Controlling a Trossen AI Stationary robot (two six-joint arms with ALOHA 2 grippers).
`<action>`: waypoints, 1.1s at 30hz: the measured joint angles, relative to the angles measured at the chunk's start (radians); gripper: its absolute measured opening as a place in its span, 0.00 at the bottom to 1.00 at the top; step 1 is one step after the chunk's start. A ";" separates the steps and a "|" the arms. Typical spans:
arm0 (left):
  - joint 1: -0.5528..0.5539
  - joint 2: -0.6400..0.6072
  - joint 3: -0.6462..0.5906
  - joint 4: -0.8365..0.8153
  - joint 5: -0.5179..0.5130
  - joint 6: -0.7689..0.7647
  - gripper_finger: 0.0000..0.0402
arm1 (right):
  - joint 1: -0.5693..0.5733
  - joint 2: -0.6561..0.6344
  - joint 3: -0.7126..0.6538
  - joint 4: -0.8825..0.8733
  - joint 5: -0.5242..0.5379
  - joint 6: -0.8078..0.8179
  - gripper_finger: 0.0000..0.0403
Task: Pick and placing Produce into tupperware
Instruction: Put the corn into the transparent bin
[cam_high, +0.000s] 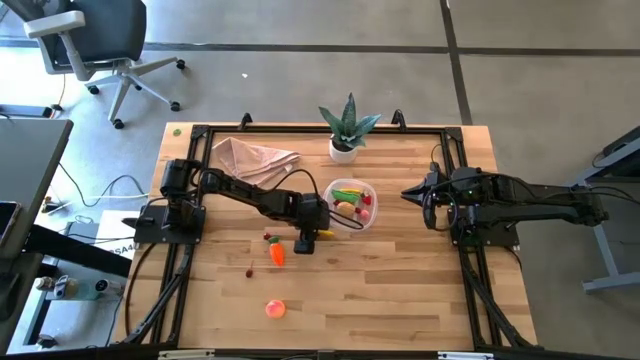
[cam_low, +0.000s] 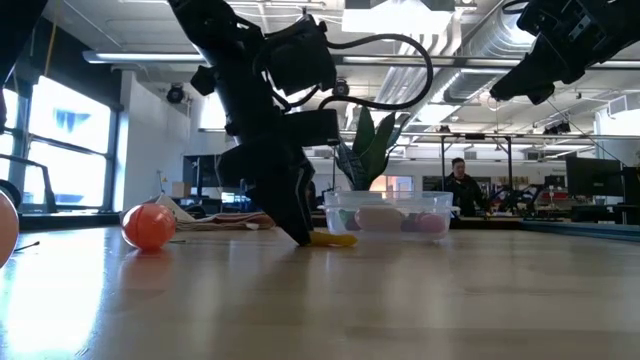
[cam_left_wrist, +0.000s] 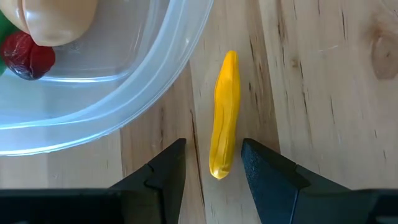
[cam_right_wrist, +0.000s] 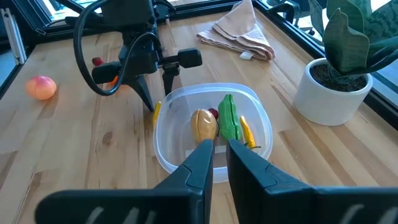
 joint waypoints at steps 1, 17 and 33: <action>0.000 0.000 0.000 -0.001 0.000 0.000 0.37 | 0.000 0.000 0.000 0.000 0.000 0.000 0.09; -0.001 0.002 -0.001 -0.004 0.010 -0.009 0.23 | 0.000 0.000 0.000 0.000 0.000 0.000 0.09; 0.000 0.003 -0.002 -0.003 0.034 -0.011 0.09 | 0.000 0.000 0.000 0.000 0.000 0.000 0.09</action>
